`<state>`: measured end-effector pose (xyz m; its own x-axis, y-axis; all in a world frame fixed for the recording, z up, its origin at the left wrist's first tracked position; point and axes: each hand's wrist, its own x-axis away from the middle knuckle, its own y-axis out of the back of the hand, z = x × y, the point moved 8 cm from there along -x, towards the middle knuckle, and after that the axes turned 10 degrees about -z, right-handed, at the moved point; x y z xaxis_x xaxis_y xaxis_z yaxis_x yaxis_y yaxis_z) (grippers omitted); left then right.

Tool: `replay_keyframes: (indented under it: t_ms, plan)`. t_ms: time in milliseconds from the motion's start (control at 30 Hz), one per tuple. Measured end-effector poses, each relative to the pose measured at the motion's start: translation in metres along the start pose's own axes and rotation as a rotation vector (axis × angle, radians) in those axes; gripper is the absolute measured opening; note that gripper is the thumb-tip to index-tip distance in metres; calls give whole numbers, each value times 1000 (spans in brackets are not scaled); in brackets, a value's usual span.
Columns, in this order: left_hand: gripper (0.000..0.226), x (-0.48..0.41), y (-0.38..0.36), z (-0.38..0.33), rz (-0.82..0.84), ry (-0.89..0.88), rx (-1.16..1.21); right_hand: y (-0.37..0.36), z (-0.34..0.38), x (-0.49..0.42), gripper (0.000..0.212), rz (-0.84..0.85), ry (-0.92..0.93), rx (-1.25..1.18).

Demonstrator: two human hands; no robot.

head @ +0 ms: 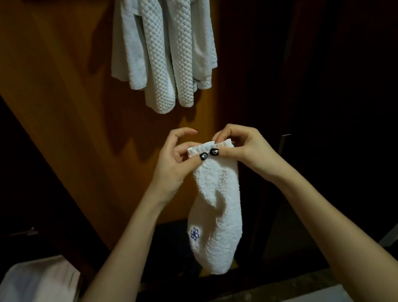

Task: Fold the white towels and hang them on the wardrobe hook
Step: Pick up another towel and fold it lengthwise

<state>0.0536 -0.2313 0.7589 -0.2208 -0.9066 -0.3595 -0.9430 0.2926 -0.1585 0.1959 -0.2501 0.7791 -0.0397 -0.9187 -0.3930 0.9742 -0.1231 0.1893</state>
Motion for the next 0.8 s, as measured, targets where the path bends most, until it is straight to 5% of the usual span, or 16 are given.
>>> replay_keyframes:
  t_ms: [200,467,667,800]
  plan:
    - [36,-8,10,-7,-133,-22,128,-2,-5,1,15,-8,-66,-44]
    - [49,-9,2,2,-130,-10,-51,14,0,-5,14,-342,11,-67]
    - [41,-11,7,4,-276,31,74,12,-4,1,24,-334,-43,-192]
    - [40,-15,-4,-6,-158,6,-74,9,-4,0,23,-194,-76,-84]
